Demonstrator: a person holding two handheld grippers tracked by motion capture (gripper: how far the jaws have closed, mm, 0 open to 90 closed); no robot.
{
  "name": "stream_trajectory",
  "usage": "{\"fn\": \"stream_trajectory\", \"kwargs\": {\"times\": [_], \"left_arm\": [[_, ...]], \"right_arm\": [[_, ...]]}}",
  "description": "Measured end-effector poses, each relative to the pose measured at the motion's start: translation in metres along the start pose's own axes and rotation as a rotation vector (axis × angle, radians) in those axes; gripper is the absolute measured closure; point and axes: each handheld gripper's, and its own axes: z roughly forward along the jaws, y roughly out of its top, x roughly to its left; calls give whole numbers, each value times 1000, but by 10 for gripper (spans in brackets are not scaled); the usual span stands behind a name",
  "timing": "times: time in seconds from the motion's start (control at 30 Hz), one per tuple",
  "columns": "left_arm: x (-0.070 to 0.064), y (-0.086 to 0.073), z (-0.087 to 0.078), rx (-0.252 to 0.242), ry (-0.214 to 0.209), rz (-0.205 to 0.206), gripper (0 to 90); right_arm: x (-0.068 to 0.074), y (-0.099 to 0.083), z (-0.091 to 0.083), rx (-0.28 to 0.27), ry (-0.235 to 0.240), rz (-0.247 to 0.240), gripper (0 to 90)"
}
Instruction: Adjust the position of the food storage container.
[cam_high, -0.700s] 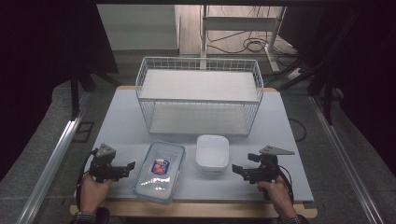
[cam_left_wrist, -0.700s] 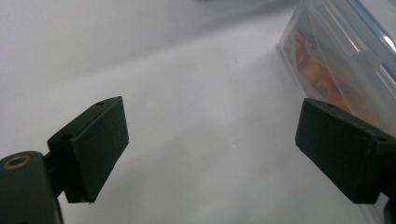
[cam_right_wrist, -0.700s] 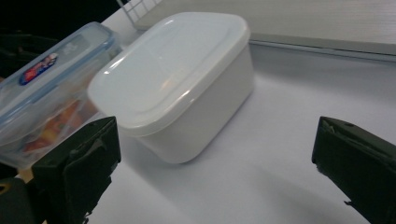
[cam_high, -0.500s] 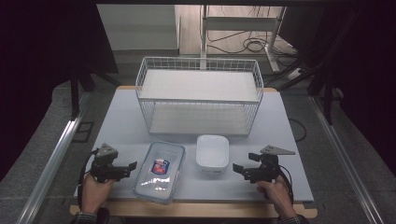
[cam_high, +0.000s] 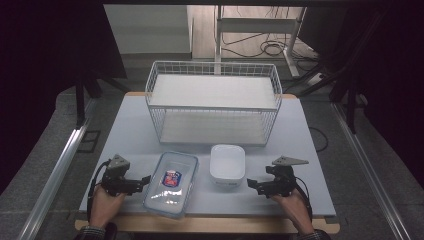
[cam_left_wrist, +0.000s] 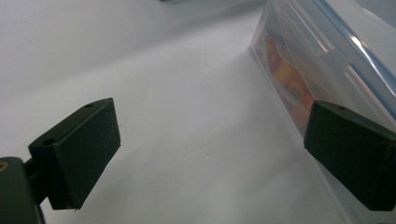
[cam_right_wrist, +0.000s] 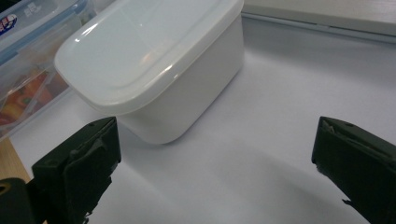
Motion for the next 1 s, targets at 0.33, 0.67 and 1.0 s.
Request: {"fn": "stream_trajectory", "kwargs": {"times": [0.33,0.67,1.0], "left_arm": [[0,0,0,-13,-11,3,36],[0,0,-1,-22,-10,12,40],[-2,0,1,-11,-21,26,48]], "right_arm": [[3,10,-5,-19,-20,-4,6],[7,25,-8,-24,-44,-14,96],[18,43,-7,-28,-25,-71,187]]}}
